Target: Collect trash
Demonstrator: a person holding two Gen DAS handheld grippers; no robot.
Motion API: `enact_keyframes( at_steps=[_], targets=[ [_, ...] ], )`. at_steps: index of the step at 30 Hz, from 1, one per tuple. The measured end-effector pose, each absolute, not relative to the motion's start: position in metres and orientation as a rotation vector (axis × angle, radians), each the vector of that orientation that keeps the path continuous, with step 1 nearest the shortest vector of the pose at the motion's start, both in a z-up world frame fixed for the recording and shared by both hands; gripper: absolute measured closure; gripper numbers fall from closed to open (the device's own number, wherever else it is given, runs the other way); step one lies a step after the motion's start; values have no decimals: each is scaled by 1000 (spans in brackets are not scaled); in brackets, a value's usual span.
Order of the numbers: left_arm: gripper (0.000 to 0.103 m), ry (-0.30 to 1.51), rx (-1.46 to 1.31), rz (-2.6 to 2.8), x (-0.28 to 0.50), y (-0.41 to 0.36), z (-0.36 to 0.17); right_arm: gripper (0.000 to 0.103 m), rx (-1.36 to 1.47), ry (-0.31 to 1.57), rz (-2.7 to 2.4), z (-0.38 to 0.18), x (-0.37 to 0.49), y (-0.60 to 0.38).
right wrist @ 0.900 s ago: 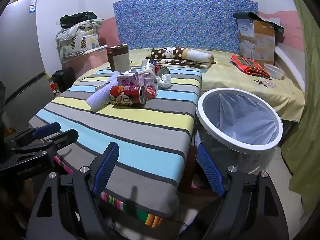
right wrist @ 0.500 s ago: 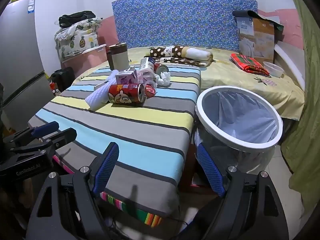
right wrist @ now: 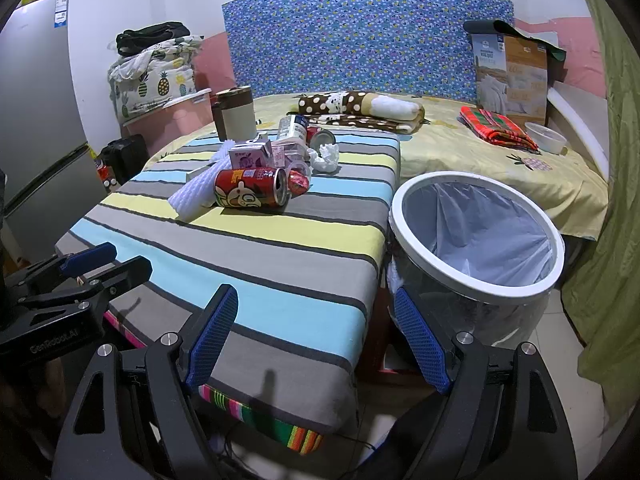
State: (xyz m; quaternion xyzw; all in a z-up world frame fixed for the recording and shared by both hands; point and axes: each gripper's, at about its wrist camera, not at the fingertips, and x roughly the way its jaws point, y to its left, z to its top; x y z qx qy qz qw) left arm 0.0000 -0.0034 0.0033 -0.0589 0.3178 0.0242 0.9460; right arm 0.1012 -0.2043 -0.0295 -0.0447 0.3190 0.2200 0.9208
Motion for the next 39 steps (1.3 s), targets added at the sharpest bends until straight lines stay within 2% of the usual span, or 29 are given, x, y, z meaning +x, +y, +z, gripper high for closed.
enact_keyframes(
  at_steps=[39],
  targets=[
    [34, 645, -119, 50, 0, -4, 3, 22, -85, 662, 449, -30, 102, -205]
  ],
)
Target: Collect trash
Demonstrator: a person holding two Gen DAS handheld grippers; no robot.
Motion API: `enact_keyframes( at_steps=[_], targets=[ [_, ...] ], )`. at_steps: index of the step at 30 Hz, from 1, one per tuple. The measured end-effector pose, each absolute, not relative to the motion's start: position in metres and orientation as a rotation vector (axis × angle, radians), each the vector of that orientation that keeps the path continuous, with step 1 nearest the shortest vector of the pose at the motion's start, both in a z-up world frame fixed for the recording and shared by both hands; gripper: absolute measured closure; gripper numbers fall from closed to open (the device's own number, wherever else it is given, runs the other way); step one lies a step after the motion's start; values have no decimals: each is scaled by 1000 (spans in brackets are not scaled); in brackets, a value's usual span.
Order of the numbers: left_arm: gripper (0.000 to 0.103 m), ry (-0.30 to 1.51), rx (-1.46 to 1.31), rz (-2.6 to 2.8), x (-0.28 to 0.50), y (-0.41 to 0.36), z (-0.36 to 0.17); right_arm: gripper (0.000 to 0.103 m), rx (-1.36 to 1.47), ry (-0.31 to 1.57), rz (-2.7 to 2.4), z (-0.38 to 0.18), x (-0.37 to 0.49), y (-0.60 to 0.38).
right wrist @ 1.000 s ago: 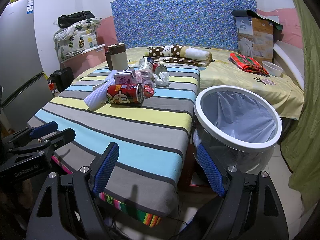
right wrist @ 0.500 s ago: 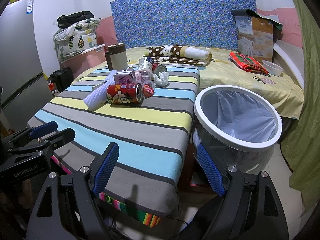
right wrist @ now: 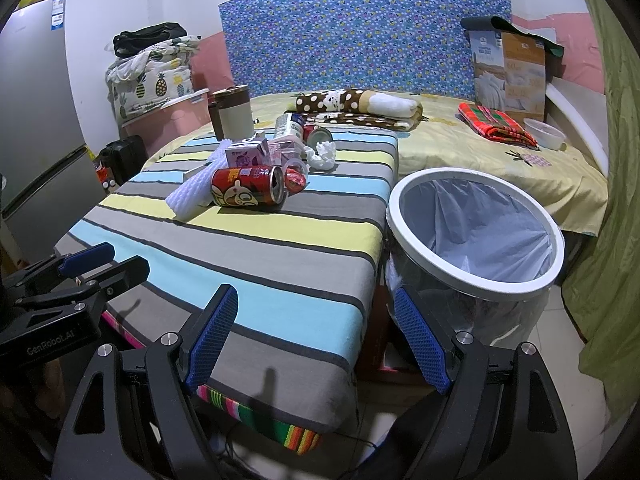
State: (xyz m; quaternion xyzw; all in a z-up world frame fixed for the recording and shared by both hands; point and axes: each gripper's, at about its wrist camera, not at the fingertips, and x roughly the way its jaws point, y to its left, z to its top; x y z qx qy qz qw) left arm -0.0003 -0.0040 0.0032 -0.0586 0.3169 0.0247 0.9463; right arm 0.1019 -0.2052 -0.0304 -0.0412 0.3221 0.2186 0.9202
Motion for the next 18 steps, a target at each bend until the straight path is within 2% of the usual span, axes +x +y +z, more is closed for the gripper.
enact_keyframes(
  at_steps=[18],
  targets=[
    [34, 645, -116, 56, 0, -7, 5, 22, -85, 662, 450, -31, 102, -205]
  ],
)
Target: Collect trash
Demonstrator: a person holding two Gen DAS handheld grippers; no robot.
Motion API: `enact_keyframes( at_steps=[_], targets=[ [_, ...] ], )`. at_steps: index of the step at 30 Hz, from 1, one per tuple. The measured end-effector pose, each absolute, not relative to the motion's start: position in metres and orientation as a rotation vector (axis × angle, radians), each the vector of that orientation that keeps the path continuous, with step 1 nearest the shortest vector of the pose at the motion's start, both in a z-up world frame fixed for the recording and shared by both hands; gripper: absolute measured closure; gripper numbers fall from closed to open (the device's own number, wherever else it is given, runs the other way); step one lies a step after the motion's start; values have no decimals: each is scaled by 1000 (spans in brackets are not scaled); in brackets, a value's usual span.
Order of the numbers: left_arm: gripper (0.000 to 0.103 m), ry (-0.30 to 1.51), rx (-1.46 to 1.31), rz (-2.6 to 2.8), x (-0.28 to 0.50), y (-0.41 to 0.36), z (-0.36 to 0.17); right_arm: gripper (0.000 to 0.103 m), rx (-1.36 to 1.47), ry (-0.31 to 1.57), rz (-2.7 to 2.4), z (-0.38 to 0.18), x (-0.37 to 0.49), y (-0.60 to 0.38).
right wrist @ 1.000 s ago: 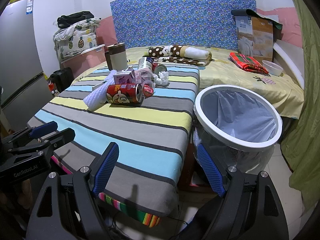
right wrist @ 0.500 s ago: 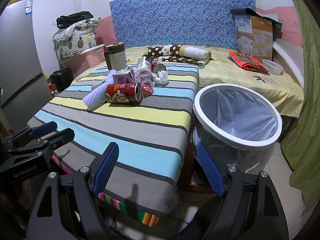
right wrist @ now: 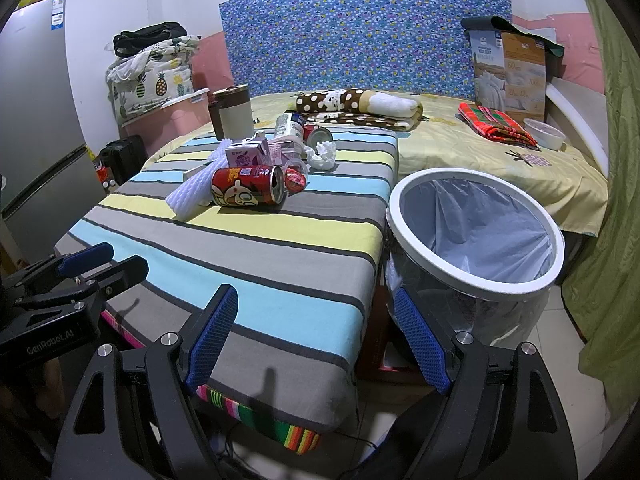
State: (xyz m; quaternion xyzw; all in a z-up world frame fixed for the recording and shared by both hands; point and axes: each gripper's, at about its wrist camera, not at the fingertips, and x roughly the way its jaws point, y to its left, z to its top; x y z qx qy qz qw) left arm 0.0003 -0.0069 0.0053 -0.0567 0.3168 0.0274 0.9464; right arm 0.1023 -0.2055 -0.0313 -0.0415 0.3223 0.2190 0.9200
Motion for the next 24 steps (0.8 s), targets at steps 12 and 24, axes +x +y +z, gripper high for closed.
enact_keyframes(
  at_steps=[12, 24],
  targets=[
    [34, 657, -121, 48, 7, -5, -2, 22, -82, 677, 457, -34, 107, -203],
    [34, 681, -129, 97, 39, 29, -9, 22, -93, 703, 515, -33, 141, -186]
  ],
)
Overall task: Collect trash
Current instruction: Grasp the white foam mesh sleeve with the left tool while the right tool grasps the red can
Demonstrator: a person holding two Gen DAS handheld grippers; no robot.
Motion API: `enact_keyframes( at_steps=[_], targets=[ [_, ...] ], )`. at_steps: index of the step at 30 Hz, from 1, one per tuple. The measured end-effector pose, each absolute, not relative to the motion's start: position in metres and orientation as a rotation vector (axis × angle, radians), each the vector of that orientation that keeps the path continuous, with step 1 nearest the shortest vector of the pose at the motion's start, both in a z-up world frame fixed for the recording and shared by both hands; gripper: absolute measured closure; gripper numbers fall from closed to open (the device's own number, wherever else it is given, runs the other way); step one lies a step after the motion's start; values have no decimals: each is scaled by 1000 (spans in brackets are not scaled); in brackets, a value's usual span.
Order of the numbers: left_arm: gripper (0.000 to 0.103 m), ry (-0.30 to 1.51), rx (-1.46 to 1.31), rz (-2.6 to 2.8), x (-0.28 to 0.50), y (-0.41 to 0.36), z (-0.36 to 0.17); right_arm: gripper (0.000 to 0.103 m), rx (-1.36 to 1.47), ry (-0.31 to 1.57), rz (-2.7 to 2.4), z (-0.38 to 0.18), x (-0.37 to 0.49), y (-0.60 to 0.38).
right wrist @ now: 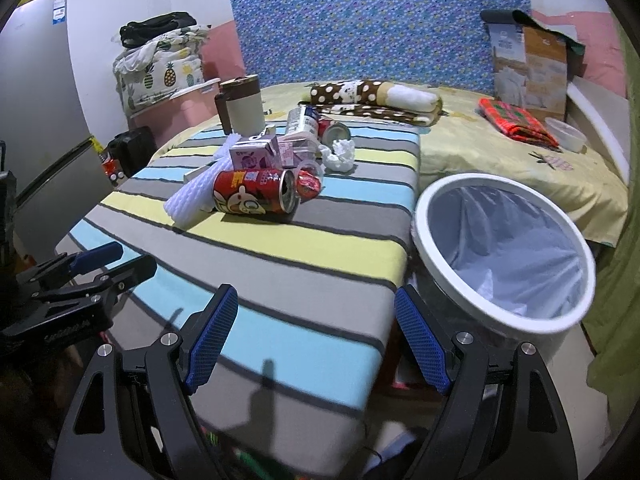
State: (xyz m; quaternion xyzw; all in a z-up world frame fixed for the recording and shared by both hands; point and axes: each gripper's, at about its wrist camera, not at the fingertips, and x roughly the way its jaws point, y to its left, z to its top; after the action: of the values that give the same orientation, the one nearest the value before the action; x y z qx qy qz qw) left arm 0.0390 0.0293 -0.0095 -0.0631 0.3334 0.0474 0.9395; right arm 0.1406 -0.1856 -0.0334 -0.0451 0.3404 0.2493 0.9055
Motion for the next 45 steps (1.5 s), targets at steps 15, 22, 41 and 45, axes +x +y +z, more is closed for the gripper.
enact_keyframes(
  at_steps=[15, 22, 41, 45],
  targets=[
    [34, 693, -65, 139, 112, 78, -14, 22, -156, 707, 609, -24, 188, -149],
    [34, 697, -58, 104, 127, 81, -14, 22, -158, 710, 640, -22, 205, -141],
    [73, 798, -153, 70, 113, 96, -32, 22, -360, 701, 941, -28, 237, -88],
    [73, 802, -172, 65, 104, 97, -32, 22, -380, 742, 965, -31, 233, -88]
  ],
)
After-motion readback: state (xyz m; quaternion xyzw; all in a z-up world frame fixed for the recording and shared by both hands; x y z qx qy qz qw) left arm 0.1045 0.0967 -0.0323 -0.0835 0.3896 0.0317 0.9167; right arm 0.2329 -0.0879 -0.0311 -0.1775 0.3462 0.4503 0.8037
